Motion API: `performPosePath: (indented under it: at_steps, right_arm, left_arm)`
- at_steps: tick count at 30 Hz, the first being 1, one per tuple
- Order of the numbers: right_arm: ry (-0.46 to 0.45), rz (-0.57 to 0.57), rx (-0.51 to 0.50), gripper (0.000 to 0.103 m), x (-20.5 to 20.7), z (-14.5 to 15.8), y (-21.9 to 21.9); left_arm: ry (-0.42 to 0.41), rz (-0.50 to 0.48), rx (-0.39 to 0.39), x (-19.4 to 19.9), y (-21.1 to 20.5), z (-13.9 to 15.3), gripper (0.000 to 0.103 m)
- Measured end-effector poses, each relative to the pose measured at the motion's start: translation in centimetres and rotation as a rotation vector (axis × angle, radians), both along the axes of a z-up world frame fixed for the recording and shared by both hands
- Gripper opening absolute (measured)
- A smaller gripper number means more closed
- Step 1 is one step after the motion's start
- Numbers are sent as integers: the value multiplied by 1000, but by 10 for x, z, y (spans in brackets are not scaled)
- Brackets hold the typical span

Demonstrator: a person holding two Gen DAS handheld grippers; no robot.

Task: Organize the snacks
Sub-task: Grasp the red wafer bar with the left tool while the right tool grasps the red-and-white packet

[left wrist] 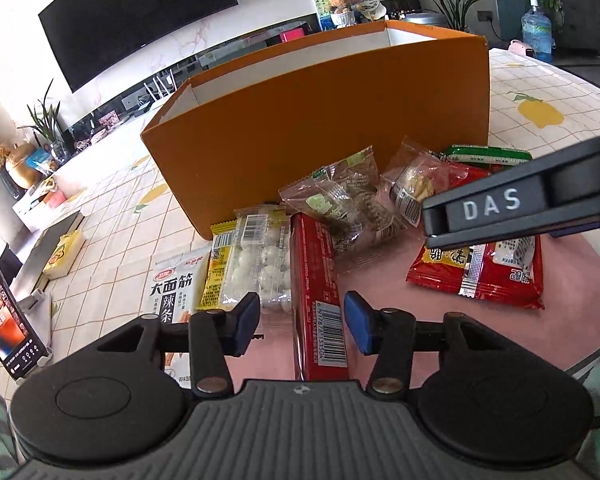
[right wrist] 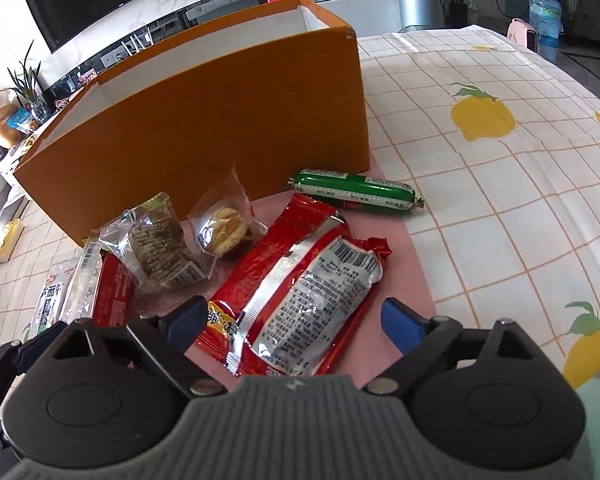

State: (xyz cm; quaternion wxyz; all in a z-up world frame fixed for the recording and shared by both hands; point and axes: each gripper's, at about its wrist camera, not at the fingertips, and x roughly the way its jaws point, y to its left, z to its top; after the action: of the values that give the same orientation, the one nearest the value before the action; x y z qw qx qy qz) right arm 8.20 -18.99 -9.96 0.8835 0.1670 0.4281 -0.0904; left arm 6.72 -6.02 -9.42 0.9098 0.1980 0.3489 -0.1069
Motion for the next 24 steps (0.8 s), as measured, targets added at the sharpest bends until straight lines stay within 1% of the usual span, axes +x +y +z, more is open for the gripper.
performPosePath:
  at_steps: [2,6,12,16,20,24]
  right_arm:
    - [-3,-5,-14,91,4,-2,3]
    - [0,-8,-66,91,13,-6,9]
    - [1,27,-139,91,14,-8,16]
    - [22,41,-152,89,9,-5,9]
    - [55,62,-141,87,1,-3,2]
    - [85,94,-140,87,-9,0,0]
  left_arm:
    - [4,-3,5,-2,-1,-1,54]
    - [-10,-14,40,-5,-3,-2,54]
    - [-29,-26,87,-10,-11,-3,54]
    - [-39,-42,94,-13,-12,-1,54]
    - [-52,-47,121,-17,-13,-1,53]
    - [-56,-56,130,-19,-13,-1,46]
